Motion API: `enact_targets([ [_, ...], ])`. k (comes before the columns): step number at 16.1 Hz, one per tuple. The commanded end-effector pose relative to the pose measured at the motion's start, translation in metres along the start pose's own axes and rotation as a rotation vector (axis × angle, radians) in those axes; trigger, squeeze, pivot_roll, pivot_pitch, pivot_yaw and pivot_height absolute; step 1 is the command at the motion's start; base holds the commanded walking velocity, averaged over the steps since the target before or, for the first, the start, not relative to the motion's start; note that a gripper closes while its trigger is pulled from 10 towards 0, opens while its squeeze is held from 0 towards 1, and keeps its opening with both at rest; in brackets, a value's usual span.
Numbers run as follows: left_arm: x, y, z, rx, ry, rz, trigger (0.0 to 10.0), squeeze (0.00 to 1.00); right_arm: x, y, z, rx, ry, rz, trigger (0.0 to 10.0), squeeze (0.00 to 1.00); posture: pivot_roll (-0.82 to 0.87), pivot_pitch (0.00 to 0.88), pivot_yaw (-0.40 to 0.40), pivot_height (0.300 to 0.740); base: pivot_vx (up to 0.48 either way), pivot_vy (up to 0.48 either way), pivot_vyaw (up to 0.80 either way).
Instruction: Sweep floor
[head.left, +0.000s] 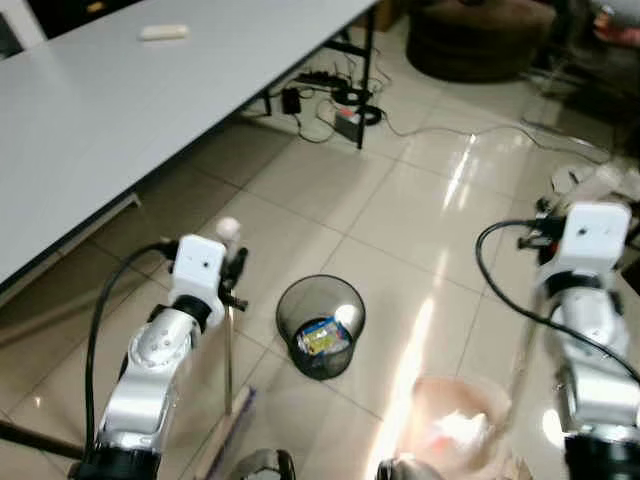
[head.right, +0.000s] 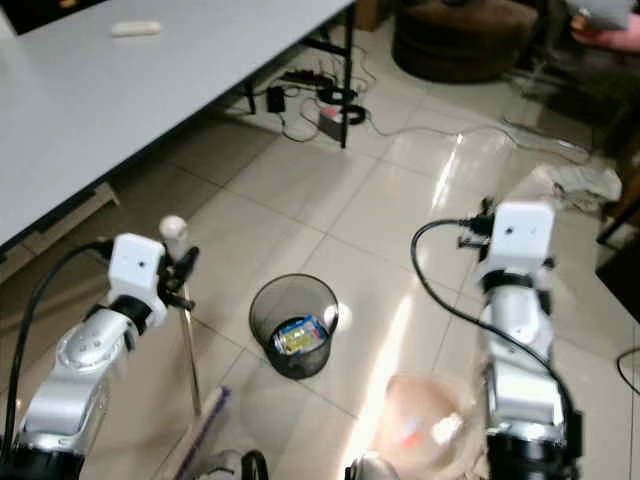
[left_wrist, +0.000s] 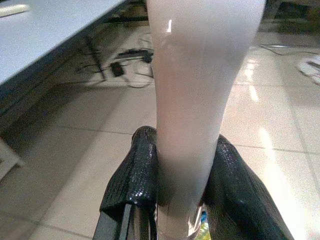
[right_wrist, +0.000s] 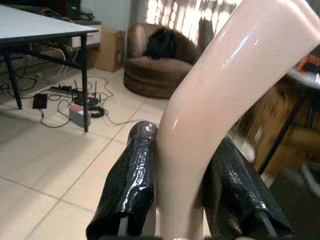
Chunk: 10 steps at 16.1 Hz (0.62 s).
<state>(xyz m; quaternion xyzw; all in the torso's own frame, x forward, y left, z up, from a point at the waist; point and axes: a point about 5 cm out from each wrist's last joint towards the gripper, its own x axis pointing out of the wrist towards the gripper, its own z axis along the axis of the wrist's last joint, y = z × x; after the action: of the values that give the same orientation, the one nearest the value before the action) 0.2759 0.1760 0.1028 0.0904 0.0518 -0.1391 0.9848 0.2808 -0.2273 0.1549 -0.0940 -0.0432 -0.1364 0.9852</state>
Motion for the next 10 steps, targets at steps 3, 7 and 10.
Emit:
enact_targets([
  [3,-0.0058,-0.004,0.0038,0.03,-0.021,-0.062,10.0,0.0,-0.002,-0.004,0.0239,0.0,-0.089,-0.047,10.0,0.0,0.0,0.091,0.066,0.74,0.0,-0.287,-0.8],
  [7,-0.0084,-0.0047,0.0026,0.036,-0.02,-0.078,10.0,0.0,-0.0023,-0.0001,0.0259,0.008,-0.087,-0.034,10.0,0.0,0.0,0.095,0.061,0.74,0.0,-0.289,-0.8],
  [10,-0.0096,-0.0046,0.0021,0.038,-0.017,-0.079,10.0,0.0,-0.003,0.0034,0.0261,0.021,-0.08,-0.028,10.0,0.0,0.0,0.1,0.06,0.74,0.0,-0.29,-0.8],
])
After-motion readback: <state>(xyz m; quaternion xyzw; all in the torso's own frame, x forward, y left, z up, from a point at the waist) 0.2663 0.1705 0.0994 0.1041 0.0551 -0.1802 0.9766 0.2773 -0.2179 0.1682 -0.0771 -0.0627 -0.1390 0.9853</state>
